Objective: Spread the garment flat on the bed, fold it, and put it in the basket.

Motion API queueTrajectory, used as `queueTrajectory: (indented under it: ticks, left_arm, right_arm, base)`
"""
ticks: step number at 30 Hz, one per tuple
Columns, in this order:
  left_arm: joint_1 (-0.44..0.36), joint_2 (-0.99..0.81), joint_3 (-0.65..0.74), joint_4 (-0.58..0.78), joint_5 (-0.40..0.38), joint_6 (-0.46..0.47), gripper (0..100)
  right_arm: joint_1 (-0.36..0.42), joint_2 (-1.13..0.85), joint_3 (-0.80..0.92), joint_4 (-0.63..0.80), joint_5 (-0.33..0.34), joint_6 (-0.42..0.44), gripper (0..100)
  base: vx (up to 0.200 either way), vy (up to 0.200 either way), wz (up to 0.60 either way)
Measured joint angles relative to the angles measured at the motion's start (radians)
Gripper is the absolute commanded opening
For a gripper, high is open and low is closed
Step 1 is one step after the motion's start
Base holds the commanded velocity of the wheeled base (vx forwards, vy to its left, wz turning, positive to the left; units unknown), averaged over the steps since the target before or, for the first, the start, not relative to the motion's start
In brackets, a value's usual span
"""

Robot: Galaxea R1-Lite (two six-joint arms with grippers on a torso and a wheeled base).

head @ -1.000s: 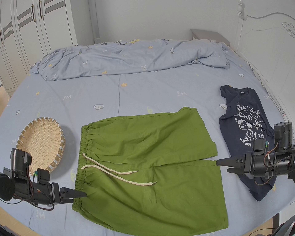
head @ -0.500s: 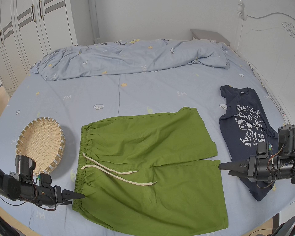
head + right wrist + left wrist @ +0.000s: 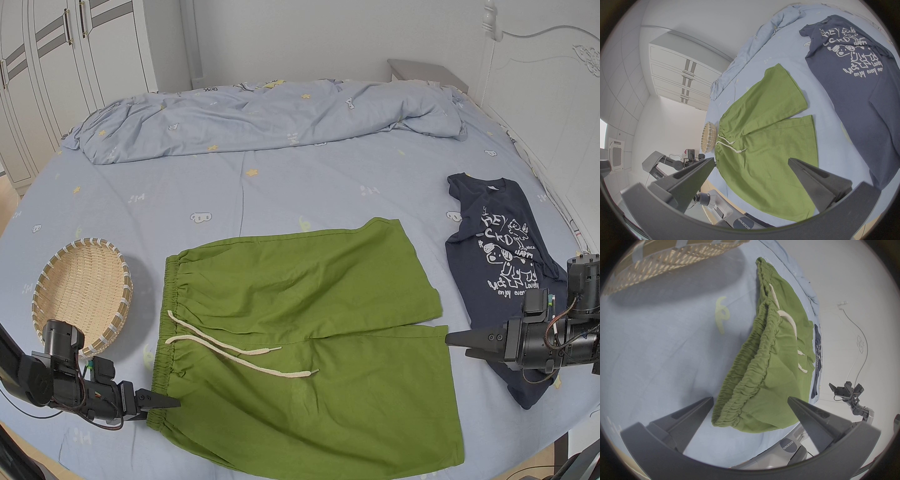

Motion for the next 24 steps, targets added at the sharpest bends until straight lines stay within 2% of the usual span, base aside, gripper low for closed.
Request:
queueTrajectory:
  ticks: [11, 15, 21, 22, 24]
  left_arm:
    - [-0.03, 0.035, -0.001, -0.03, -0.006, -0.001, 100]
    - [-0.03, 0.035, 0.002, -0.03, -0.042, -0.003, 100]
    - [-0.026, 0.031, 0.004, -0.03, -0.051, -0.004, 100]
    - [-0.026, 0.031, 0.004, -0.03, -0.051, -0.004, 0]
    - [-0.023, 0.03, 0.006, -0.03, -0.051, -0.004, 0]
  right_arm:
    - [-0.004, 0.0, 0.001, 0.0, 0.0, 0.002, 100]
    - [-0.006, 0.0, 0.003, 0.0, 0.0, 0.001, 100]
    - [-0.006, 0.0, 0.007, -0.001, 0.0, -0.002, 100]
    - [-0.006, 0.0, 0.007, 0.0, 0.0, -0.002, 100]
    - [-0.006, 0.0, 0.009, -0.001, 0.0, -0.003, 100]
  base:
    - [0.0, 0.0, 0.0]
    - [0.0, 0.0, 0.0]
    - [0.0, 0.0, 0.0]
    - [0.0, 0.0, 0.0]
    - [0.0, 0.0, 0.0]
